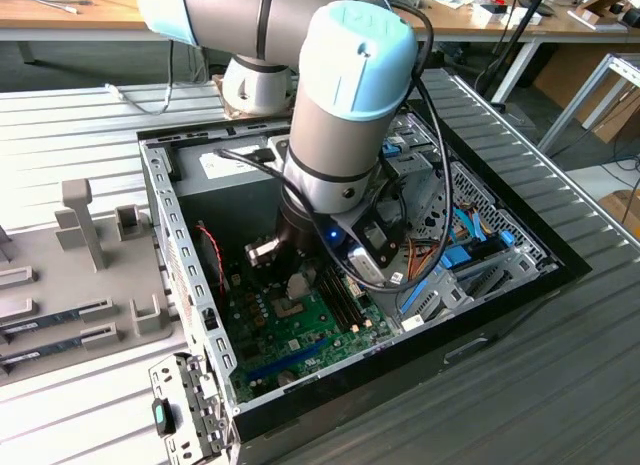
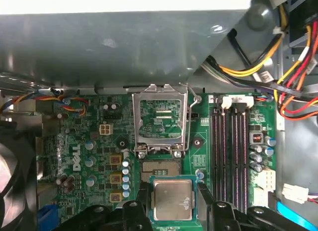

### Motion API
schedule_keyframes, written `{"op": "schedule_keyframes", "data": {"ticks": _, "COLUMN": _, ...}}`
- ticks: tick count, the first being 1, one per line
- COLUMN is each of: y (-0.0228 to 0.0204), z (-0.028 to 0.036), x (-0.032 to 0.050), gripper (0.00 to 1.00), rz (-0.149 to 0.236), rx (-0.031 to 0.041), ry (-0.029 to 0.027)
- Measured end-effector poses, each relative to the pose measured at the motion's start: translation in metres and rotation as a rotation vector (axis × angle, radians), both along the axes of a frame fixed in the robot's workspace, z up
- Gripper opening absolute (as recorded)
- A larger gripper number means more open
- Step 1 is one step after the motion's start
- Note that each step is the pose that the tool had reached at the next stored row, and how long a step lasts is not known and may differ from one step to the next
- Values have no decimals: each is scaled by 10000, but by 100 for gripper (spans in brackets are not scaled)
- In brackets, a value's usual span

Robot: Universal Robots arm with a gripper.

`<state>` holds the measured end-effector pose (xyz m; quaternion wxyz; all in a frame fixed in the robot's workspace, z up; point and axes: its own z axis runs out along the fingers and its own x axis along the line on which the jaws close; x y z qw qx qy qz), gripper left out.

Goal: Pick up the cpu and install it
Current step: 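Place the cpu into insertion slot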

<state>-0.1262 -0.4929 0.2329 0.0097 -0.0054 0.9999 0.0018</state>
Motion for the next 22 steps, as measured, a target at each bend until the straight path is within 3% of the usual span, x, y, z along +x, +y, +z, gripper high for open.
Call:
{"op": "schedule_keyframes", "data": {"ticks": 10, "y": 1, "z": -203, "x": -30, "gripper": 47, "rz": 12, "rx": 1, "ry": -1}}
{"op": "schedule_keyframes", "data": {"ticks": 22, "y": 1, "z": -284, "x": -70, "gripper": 47, "rz": 10, "rx": -1, "ry": 0}}
